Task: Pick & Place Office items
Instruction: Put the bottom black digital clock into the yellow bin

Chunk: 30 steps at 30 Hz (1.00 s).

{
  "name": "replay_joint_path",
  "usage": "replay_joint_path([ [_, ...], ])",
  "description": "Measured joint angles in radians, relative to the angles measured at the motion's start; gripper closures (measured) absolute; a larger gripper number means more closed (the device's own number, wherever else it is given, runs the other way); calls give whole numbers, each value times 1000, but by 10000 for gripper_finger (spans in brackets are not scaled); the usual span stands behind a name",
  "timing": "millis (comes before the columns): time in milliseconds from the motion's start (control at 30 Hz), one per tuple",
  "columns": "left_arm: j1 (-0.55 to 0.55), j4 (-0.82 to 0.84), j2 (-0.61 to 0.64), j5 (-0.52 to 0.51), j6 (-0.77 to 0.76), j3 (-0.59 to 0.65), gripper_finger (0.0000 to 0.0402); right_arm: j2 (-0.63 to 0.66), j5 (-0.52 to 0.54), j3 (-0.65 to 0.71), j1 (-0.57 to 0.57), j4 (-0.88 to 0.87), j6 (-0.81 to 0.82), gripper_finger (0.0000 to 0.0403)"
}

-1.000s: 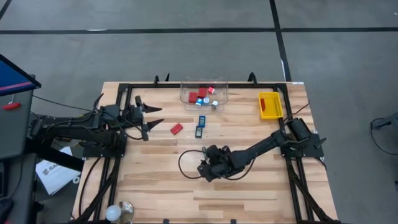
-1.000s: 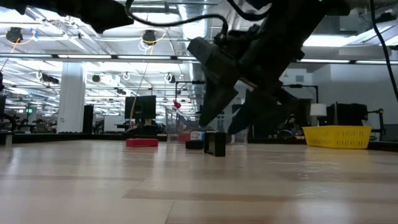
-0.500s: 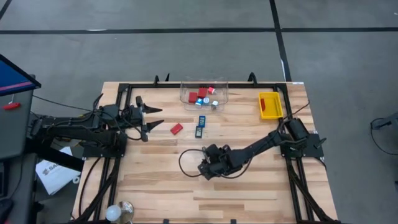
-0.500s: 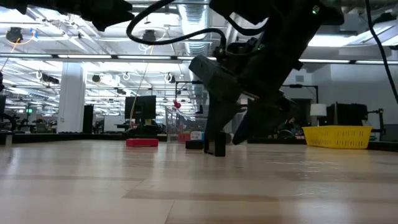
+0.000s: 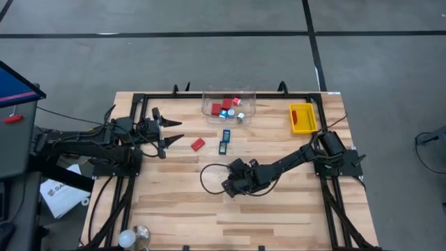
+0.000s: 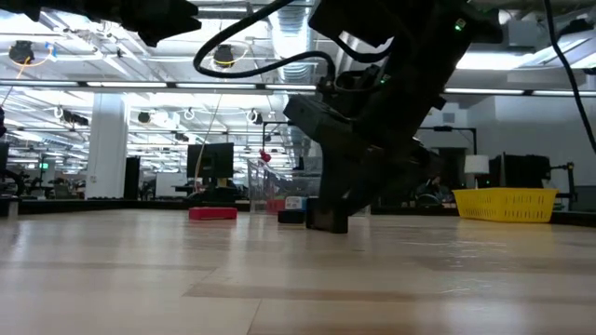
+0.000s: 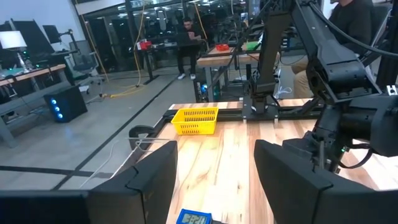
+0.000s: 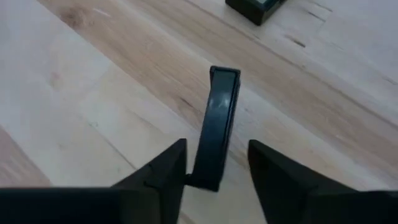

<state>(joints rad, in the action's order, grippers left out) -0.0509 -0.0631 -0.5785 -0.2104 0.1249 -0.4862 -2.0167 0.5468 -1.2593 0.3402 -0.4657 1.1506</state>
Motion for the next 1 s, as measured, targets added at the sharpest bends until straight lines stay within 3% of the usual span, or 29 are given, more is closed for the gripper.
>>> replay_joint_path([
  [300,0,-1,0,0,-3,0,192,5,6,0,7,-47,-9,350],
  [400,0,-1,0,0,-3,0,192,13,15,0,7,-104,-10,351],
  [567,0,-4,0,0,-3,0,192,104,101,1,-3,-406,73,340],
  [767,0,-7,0,0,-3,0,192,306,252,3,-48,-855,268,342],
  [1000,0,-6,0,0,-3,0,192,592,293,95,-192,-1071,327,345],
])
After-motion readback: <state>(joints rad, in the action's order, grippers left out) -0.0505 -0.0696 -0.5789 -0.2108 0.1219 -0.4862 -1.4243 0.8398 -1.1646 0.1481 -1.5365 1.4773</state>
